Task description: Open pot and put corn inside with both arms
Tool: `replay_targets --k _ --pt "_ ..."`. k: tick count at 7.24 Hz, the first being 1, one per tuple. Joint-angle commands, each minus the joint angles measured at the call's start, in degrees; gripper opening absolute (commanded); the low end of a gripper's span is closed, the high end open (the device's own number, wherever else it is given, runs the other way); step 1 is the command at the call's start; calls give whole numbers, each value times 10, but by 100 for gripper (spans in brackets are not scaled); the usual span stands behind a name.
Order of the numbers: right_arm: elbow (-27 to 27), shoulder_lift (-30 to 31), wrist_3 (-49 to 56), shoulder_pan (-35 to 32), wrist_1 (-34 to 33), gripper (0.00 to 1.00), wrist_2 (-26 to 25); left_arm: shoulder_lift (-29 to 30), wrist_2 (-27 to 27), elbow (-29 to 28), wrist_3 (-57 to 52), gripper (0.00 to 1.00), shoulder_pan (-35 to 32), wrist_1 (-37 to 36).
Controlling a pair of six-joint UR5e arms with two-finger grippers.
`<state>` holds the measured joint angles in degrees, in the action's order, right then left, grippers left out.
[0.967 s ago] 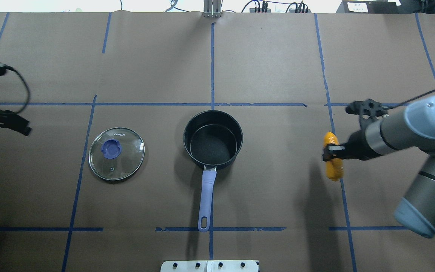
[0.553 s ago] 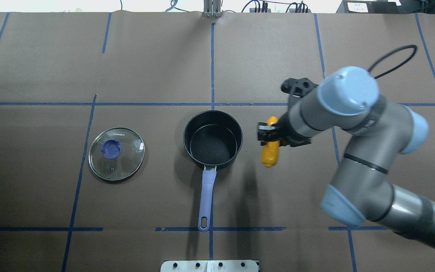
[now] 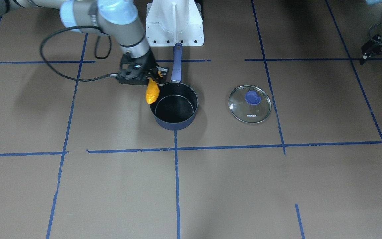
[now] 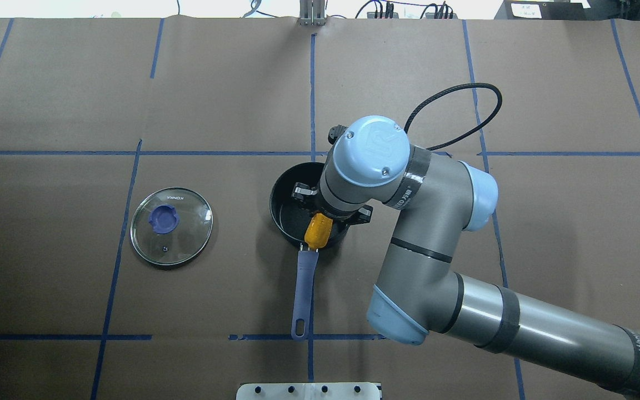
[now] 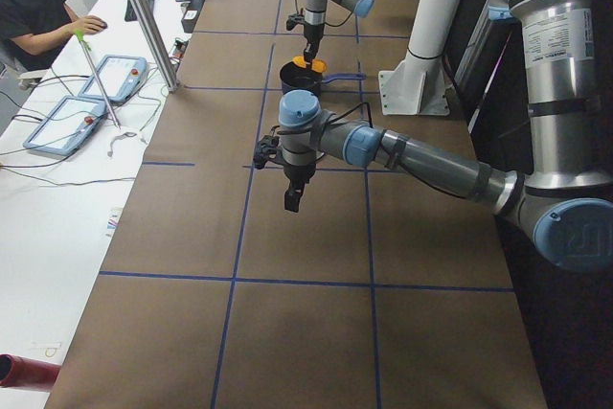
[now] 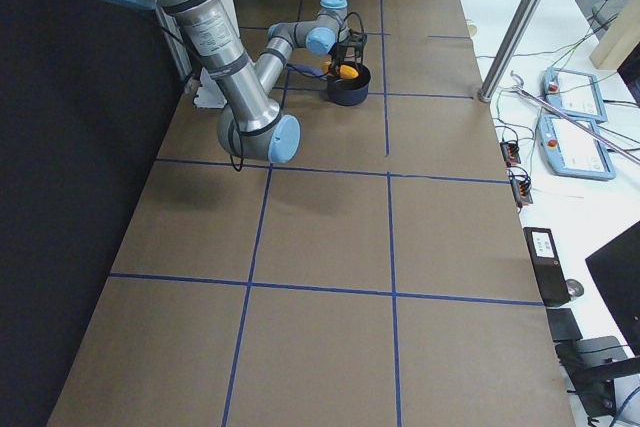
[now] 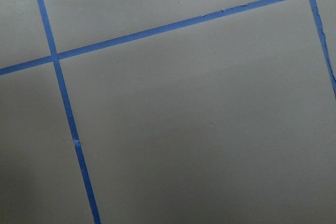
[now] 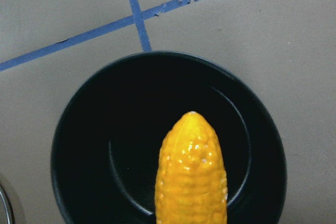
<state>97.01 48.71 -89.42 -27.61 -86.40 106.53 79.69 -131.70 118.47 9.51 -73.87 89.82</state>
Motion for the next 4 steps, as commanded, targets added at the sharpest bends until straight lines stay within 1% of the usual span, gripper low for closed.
replay_targets --k 1,2,3,4 --pt "-24 -12 -3 3 8 1 -6 -1 0 0 0 100 -3 0" --pt "-30 -14 -3 3 9 2 -8 -1 0 0 0 100 -4 0" --pt "-30 -14 -3 3 14 56 -8 -1 0 0 2 100 -4 0" --pt "-28 -14 -1 -1 16 100 -7 -1 0 -1 2 100 -4 0"
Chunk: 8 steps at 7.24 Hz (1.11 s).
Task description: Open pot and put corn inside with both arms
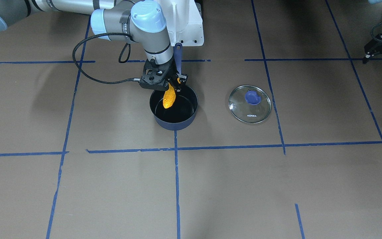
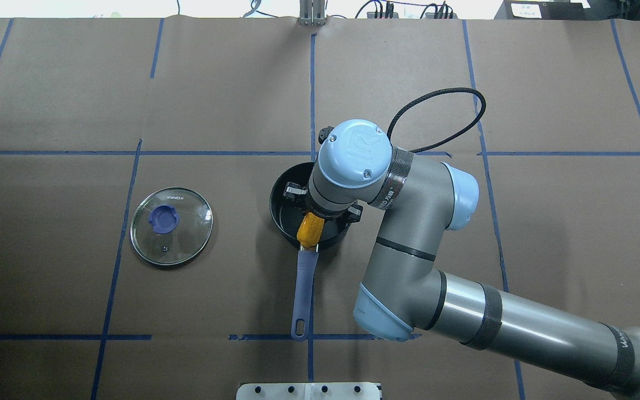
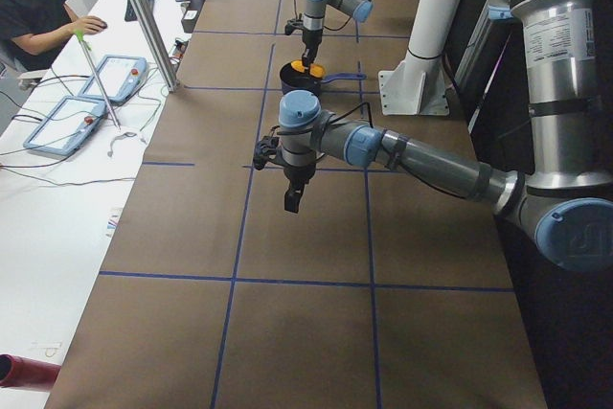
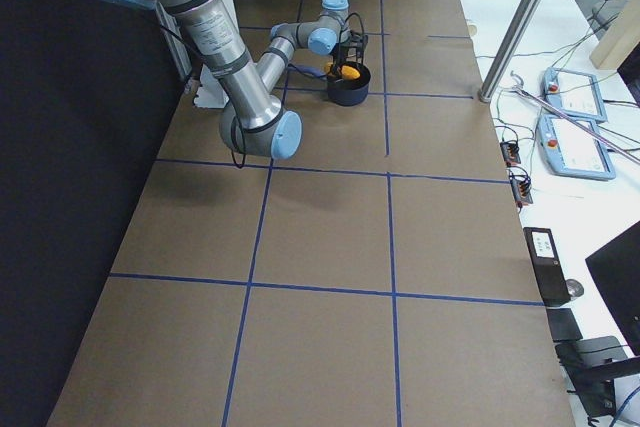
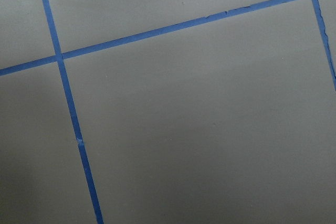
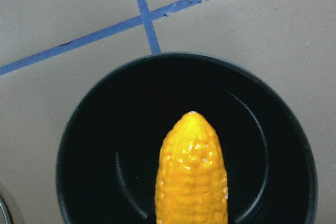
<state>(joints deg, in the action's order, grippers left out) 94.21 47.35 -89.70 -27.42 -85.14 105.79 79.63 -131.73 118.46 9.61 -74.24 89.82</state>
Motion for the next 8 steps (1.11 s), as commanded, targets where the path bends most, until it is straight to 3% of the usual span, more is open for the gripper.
replay_targets --k 1,2,3,5,7,8 --pt "11 6 4 -15 1 100 7 -1 1 -2 -2 100 0 1" --pt "44 43 6 -32 0 100 33 -9 1 -2 -4 100 -3 3" --pt "117 119 21 -82 -4 100 88 -12 1 -6 -27 100 -12 3" --pt "229 280 152 -186 -5 100 161 -25 1 -13 -92 100 -41 -2" --pt "249 429 410 -325 -2 100 254 -26 -1 -15 -105 100 -59 -16" --pt "240 493 561 -392 -3 100 277 -26 -1 -12 -105 100 -59 -32"
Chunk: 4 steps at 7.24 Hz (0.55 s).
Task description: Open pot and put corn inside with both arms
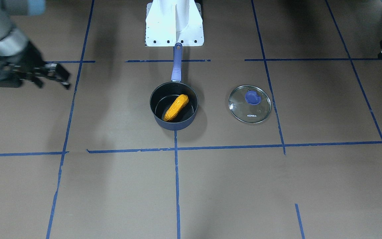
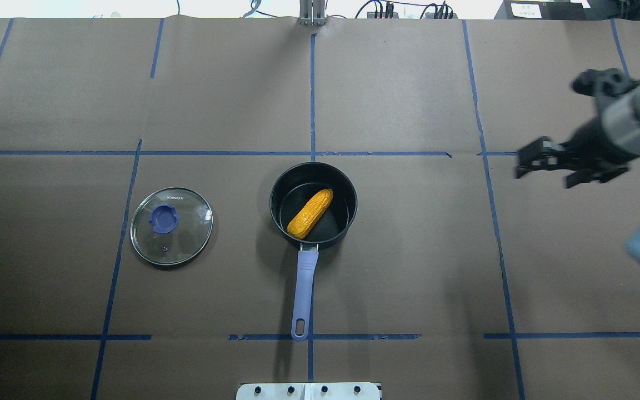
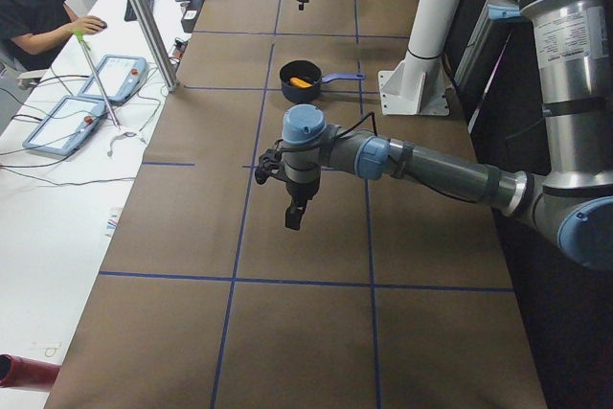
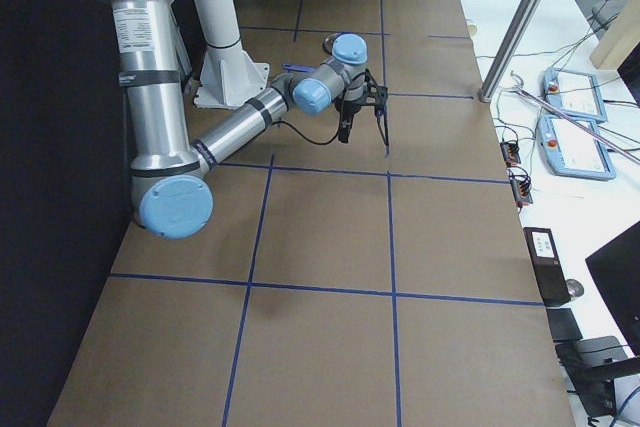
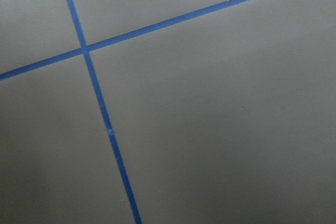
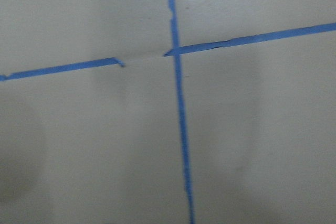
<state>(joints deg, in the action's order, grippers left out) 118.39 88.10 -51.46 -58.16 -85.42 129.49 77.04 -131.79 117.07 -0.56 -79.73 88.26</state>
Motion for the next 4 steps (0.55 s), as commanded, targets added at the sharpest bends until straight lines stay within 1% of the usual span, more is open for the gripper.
replay_targets --k 1,2,3,4 --pt "-31 129 311 -155 -2 100 58 0 -1 -1 -3 100 -4 -19" --pt "-53 157 400 -205 -3 100 65 -1 -1 -3 -2 100 -4 -20" --pt "-78 169 477 -242 -3 100 65 -7 -1 -3 -2 100 -4 -33" --pt "-93 168 529 -273 -36 100 65 -8 -15 -3 -2 100 -16 -47"
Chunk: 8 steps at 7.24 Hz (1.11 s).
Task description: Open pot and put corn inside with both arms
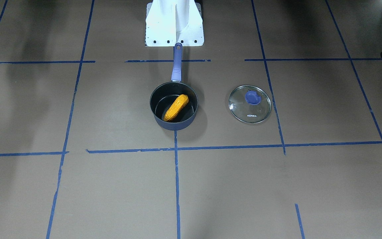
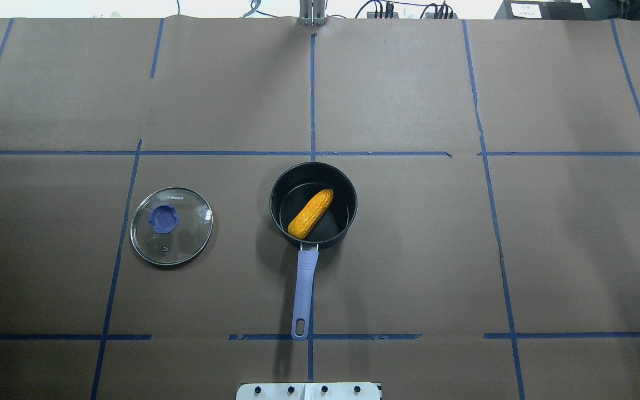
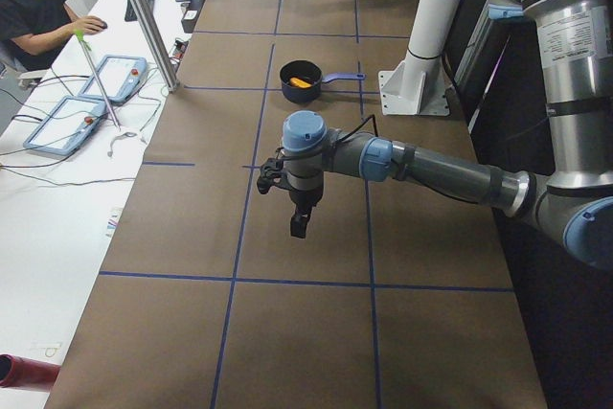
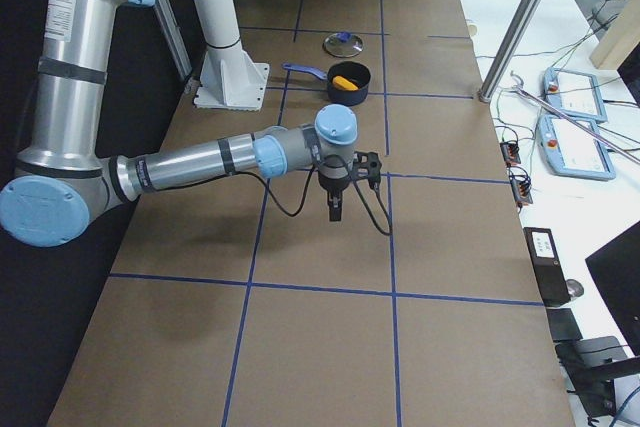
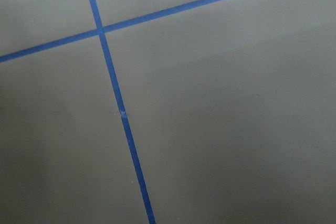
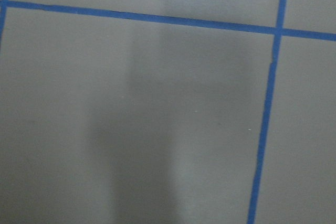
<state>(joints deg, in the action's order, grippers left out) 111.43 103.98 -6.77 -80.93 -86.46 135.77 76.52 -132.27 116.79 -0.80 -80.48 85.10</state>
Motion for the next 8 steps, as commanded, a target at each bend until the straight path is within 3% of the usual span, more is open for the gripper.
replay_targets --k 1,4,8 --pt "-28 3 150 -63 -69 100 2 -3 -42 0 0 100 -28 -37" --pt "-21 -2 163 -70 -88 100 -3 3 -42 2 -2 100 -46 -80" --pt "-23 -3 155 -70 -85 100 -4 4 -42 -16 -37 100 -48 -83"
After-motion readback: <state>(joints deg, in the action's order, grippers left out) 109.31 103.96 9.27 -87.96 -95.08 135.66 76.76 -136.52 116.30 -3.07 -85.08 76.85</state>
